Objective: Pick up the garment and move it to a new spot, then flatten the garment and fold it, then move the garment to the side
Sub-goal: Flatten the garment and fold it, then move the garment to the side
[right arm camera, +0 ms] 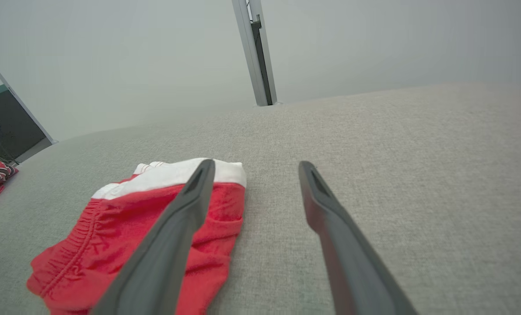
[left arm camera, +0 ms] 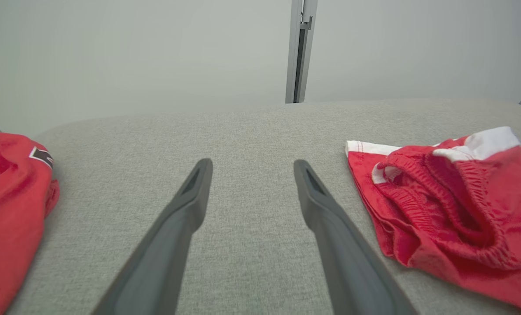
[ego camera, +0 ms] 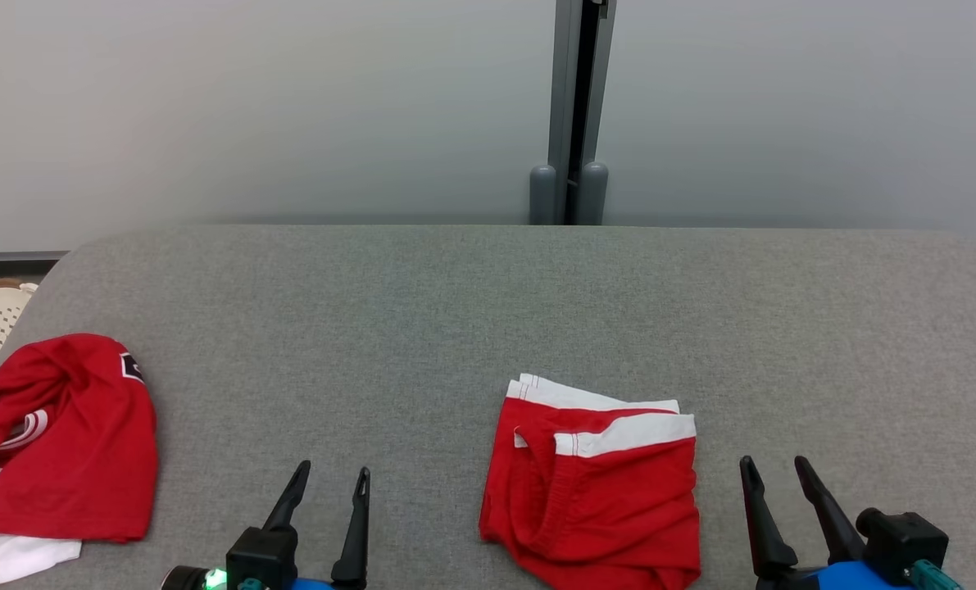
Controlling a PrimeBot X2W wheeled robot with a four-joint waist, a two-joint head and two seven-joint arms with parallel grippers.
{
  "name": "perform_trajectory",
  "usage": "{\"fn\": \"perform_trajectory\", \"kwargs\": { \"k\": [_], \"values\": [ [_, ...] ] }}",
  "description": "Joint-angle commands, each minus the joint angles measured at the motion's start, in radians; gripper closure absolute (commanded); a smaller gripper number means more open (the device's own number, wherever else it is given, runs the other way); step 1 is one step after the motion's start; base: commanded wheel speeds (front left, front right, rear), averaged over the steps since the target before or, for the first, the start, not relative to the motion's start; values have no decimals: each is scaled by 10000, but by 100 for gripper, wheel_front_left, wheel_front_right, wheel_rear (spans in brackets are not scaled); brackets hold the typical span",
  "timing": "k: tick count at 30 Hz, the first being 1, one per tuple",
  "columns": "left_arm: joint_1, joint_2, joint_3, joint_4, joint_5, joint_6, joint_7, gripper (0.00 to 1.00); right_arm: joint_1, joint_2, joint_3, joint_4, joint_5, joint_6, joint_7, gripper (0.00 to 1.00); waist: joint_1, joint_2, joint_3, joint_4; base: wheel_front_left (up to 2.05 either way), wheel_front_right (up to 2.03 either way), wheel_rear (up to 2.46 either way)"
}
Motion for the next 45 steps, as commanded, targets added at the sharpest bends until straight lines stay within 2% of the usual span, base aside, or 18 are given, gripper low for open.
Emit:
{"fn": "perform_trajectory", "kwargs": {
  "k": [1,11,15,21,22,23,27,30,41,45],
  "values": [
    [129,2,-1,-8,-6,-22,-27,0,-120,-17,65,127,8,1,-32,0,0,-1,-5,14,0,0,0],
    [-83,-6,-181,128,-256,-79,-27,0,-1147,-26,567,2036,-491,1,-32,0,0,-1,438,349,0,0,0],
    [-243,-3,-283,210,-334,-122,-27,0,-1908,-22,477,3478,-679,1,-30,0,0,-1,795,642,0,0,0],
    [-465,-7,-277,294,-350,-151,-28,0,-2649,-20,778,4670,-630,1,-12,0,0,-1,1159,1015,0,0,0],
    [-502,-7,-257,293,-343,-158,-28,0,-2726,-19,782,4760,-661,1,-4,78,0,-1,1195,1044,0,0,0],
    [-522,-3,-237,292,-335,-164,-28,0,-2772,-11,762,4834,-691,1,4,100,0,-1,1218,1063,0,0,0],
    [-494,-6,-157,230,-329,-188,-27,0,-2914,-53,296,4516,-894,-7,-12,100,0,-1,1260,908,0,0,0],
    [-474,-9,-195,157,-368,-203,-27,0,-2930,-46,31,4186,-1072,-6,-19,100,0,-1,1219,457,0,0,0],
    [-1102,-10,-1310,-205,-502,-296,-28,0,-2942,-31,222,3571,-1165,-1,-21,100,0,-1,1319,-2512,0,0,0],
    [-1375,-2,-1761,-227,-524,-275,-27,0,-2775,-23,252,3346,-1092,-1,-19,100,0,-1,1428,-3248,0,0,0]
  ]
}}
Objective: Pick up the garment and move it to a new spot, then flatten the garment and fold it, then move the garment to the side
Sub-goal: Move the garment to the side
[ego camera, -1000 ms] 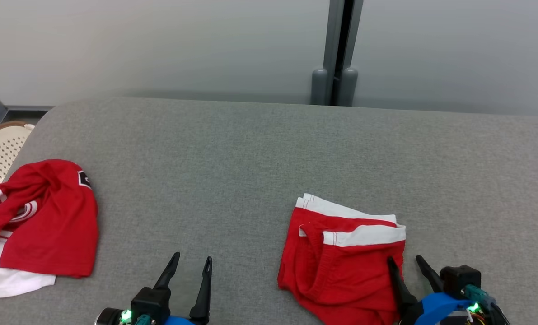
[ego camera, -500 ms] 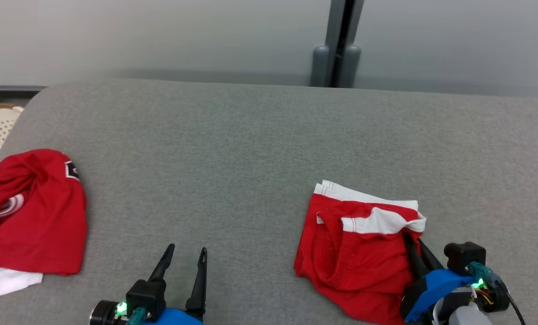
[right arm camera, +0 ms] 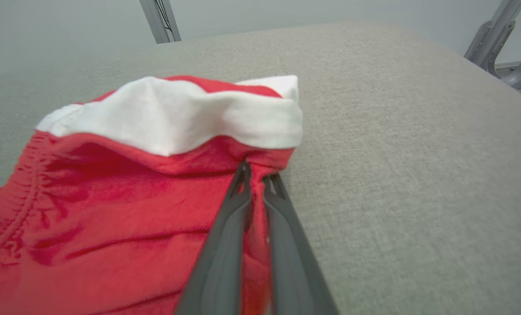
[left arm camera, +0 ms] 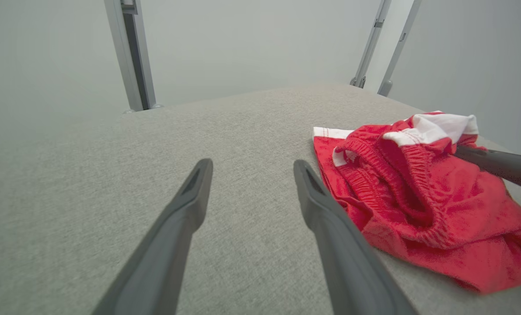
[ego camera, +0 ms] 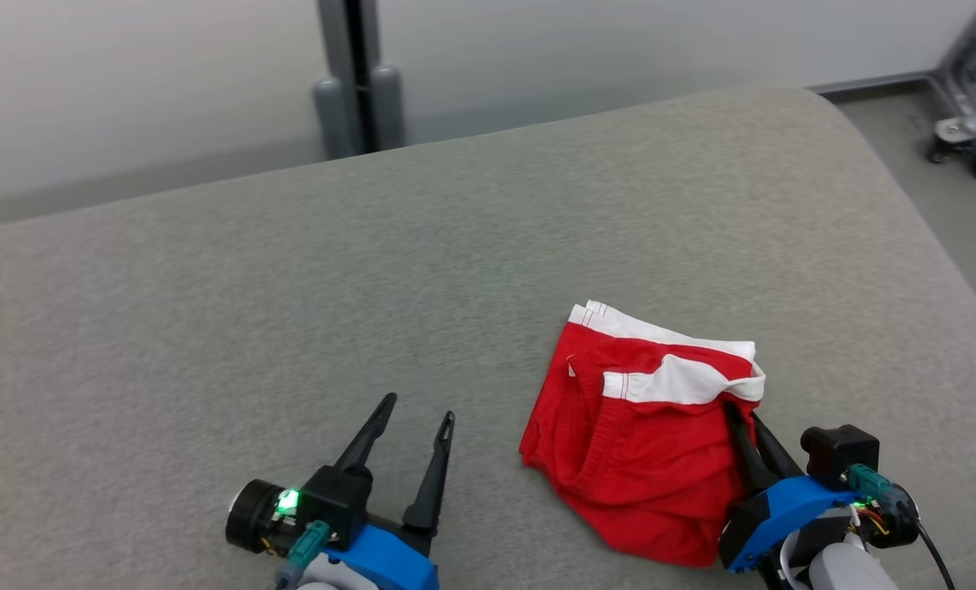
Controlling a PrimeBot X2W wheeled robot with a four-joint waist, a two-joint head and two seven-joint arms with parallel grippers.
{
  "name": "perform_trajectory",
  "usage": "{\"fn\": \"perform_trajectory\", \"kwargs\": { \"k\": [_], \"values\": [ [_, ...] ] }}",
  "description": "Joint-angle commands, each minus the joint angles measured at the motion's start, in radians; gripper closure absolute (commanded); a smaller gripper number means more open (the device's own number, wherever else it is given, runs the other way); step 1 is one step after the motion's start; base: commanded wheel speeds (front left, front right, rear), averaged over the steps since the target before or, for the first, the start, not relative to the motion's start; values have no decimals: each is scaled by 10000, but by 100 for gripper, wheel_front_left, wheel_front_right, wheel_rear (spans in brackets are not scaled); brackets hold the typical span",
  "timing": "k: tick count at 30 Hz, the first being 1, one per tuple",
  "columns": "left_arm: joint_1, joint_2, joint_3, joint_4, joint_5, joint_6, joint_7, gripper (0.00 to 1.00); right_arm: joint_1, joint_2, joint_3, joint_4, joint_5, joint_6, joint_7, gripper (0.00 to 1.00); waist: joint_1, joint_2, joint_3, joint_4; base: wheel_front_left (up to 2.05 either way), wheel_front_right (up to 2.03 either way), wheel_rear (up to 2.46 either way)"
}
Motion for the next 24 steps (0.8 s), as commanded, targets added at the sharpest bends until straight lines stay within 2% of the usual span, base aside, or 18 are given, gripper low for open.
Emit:
{"fn": "perform_trajectory", "kwargs": {
  "k": [1,6,9,12,15,19,24],
  "values": [
    [-135,2,-96,-29,6,-9,-28,0,99,-37,15,-78,51,-3,-4,100,-1,0,-231,-378,0,0,0],
    [-366,19,-554,123,16,-15,-28,0,-209,-33,-121,-97,-386,-3,-4,100,-1,0,109,-547,0,0,0],
    [-469,67,-723,219,21,-17,-28,0,-733,-38,-448,213,-1128,-3,-4,100,-1,0,440,-328,0,0,0],
    [-630,282,-785,264,-20,-18,-28,0,-1564,-313,-982,635,-1982,-3,-5,100,-1,0,860,68,0,0,0],
    [-778,492,-803,238,-68,-18,-28,0,-2541,-885,-1511,1088,-2733,-3,187,100,-1,0,1331,552,0,0,0],
    [-1032,722,-783,151,-70,-19,-28,0,-3677,-1992,-2399,1532,-3682,-3,813,100,-1,0,1914,1211,0,0,0],
    [-1212,823,-685,31,-141,-20,-27,0,-4439,-3010,-3717,1404,-4757,-3,1571,100,-1,0,2381,1862,0,0,0]
  ]
}}
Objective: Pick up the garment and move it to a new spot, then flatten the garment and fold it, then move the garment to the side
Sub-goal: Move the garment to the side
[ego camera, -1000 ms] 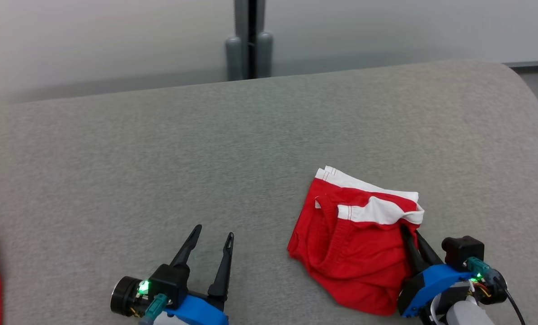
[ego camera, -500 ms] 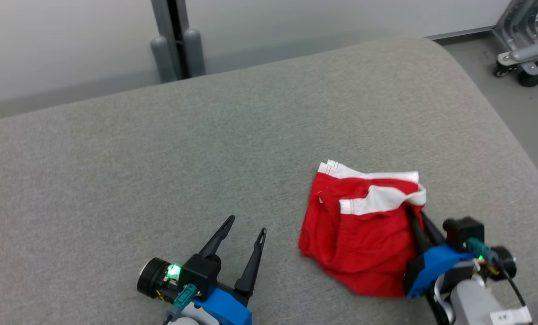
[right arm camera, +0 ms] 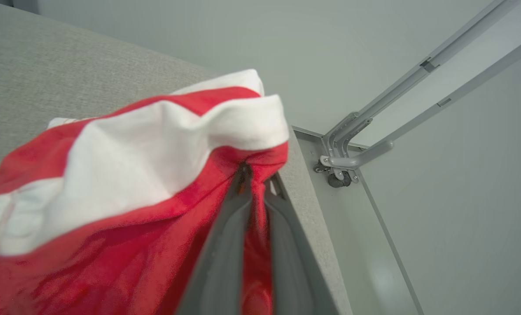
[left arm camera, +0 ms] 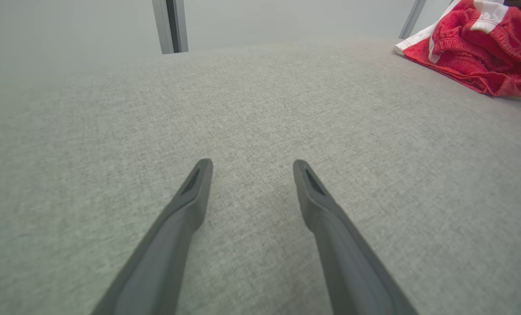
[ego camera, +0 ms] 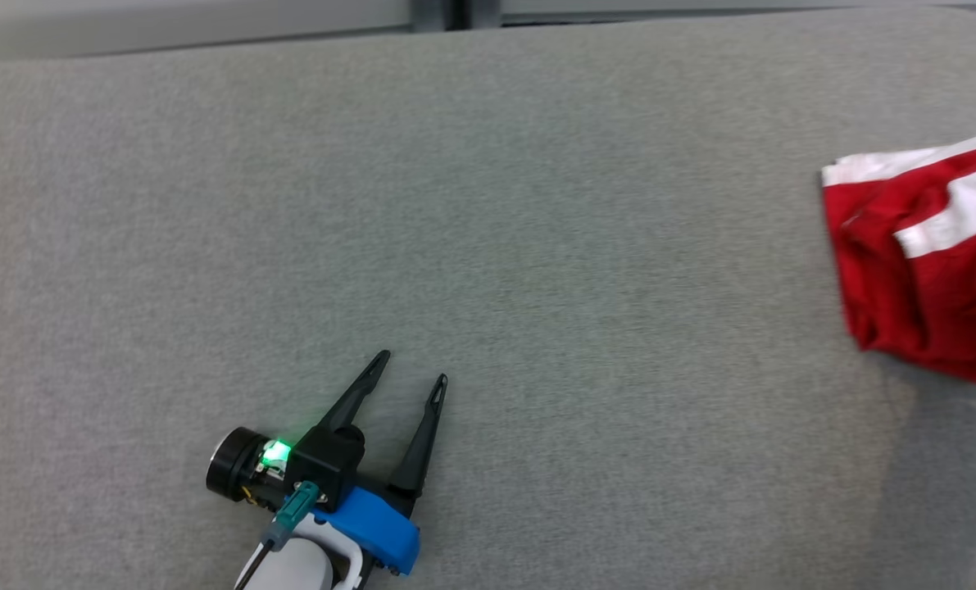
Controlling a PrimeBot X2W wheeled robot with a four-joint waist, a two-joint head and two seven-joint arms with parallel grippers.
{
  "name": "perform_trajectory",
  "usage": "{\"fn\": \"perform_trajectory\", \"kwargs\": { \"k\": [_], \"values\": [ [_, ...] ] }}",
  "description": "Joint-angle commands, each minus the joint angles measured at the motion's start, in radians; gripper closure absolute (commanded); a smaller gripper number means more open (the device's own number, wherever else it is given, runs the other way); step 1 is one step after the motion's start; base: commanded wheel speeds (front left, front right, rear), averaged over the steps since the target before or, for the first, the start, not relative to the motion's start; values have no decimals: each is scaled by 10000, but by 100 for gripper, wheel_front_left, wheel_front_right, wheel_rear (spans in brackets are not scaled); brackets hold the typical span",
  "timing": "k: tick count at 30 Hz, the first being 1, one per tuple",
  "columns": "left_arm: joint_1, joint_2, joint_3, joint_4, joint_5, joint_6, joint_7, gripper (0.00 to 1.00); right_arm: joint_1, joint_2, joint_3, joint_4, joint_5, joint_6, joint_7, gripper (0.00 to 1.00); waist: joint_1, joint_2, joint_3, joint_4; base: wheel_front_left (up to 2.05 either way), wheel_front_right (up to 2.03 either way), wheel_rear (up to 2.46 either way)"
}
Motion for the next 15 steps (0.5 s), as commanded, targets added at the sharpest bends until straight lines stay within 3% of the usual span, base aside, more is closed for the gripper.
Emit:
{"fn": "perform_trajectory", "kwargs": {
  "k": [1,7,10,11,12,15],
  "values": [
    [-215,47,68,-48,-38,-16,-25,0,-269,-197,-238,-105,-211,-3,141,100,-1,0,510,531,0,0,0],
    [-326,30,68,-81,-43,-2,-2,0,-667,-540,-1255,-446,-1170,-3,486,100,-1,0,701,815,0,0,0],
    [-374,-5,56,-54,-65,-1,0,0,-760,-403,-1642,-647,-1594,-4,591,100,-1,0,666,831,0,0,0],
    [-384,-22,46,-50,-67,-1,-2,0,-768,-302,-1741,-733,-1707,-4,586,74,-1,0,645,826,0,0,0],
    [-395,-36,44,-44,-72,-3,-2,0,-768,-200,-1904,-830,-1808,-4,582,0,-1,0,619,818,0,0,0],
    [-359,-81,84,-45,-119,-3,-3,0,-693,175,-2303,-1128,-2122,-3,560,0,-1,0,479,794,0,0,0]
  ]
}}
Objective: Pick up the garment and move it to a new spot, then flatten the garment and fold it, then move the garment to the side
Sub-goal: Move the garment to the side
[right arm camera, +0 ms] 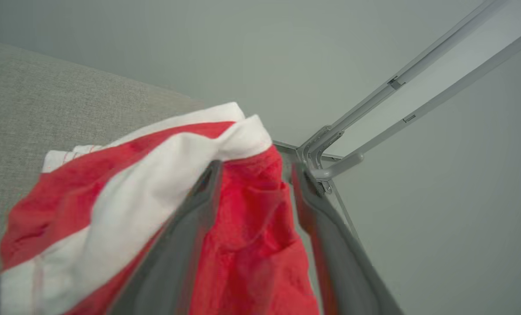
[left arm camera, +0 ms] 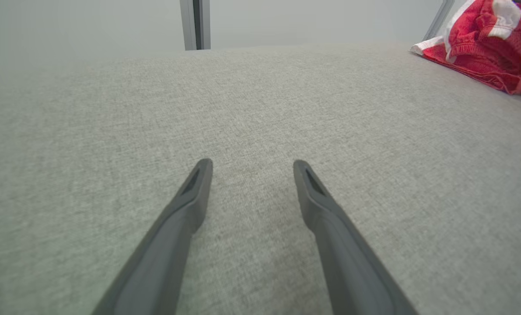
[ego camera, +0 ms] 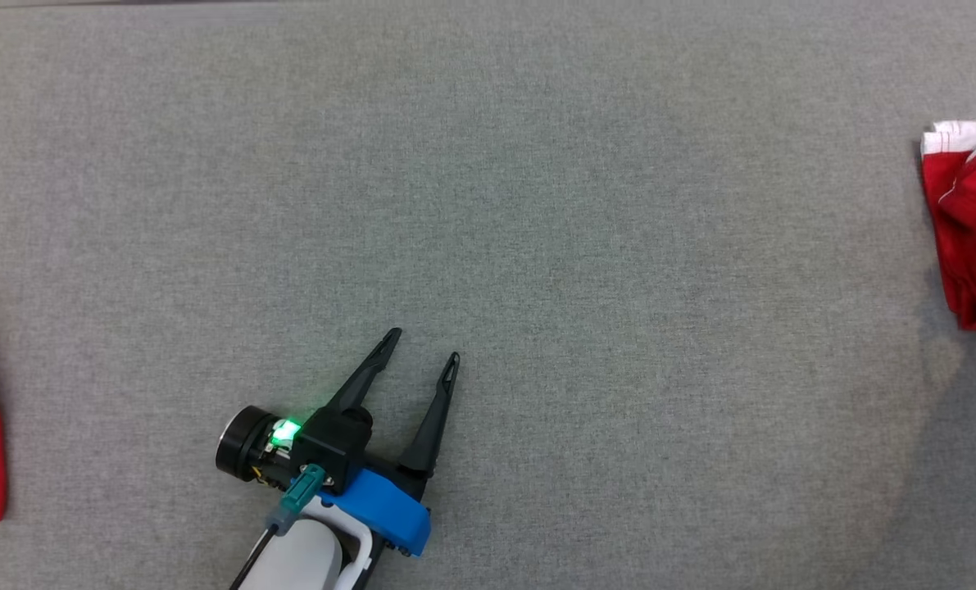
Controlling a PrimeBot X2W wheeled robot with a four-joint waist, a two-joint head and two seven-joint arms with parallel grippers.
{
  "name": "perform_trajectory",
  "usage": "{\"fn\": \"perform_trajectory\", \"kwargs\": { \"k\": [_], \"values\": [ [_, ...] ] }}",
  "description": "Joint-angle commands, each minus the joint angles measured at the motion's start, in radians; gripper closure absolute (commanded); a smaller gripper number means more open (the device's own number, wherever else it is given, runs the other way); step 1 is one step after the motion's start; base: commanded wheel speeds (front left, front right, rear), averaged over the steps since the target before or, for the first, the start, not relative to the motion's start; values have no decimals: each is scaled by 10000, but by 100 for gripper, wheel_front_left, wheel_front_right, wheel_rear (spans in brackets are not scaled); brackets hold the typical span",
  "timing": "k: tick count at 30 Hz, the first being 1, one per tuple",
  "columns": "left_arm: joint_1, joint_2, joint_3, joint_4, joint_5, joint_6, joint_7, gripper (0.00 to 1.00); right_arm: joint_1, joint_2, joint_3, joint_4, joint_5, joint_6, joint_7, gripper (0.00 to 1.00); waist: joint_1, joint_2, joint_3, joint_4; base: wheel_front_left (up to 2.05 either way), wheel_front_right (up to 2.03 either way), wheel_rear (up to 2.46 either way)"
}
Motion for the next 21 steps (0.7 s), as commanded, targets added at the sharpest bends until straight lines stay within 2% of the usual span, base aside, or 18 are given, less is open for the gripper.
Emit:
{"fn": "perform_trajectory", "kwargs": {
  "k": [1,5,9,14,20,21],
  "values": [
    [9,40,98,87,-54,16,24,0,-5,167,-226,-209,-180,-3,-66,0,-1,-1,-110,-30,0,0,0],
    [182,-40,238,132,-43,16,13,0,221,824,-620,-511,-412,-3,-572,0,-1,-1,-535,0,0,0,0],
    [391,-98,709,198,0,19,13,0,465,1522,-344,-265,-98,-3,-1602,0,-1,-1,-1108,59,0,0,0],
    [785,-200,1510,276,61,157,13,0,1176,2372,701,-3,770,-3,-2112,0,-1,-1,-1867,197,0,0,0],
    [1129,-331,2445,295,115,338,13,0,2951,2820,2679,-1214,2940,-3,-2127,0,-1,-1,-2477,484,0,0,0],
    [1129,-331,2445,295,115,338,13,0,2951,2820,2679,-1214,2940,-3,-2127,0,-1,-1,-2477,484,0,0,0]
  ]
}}
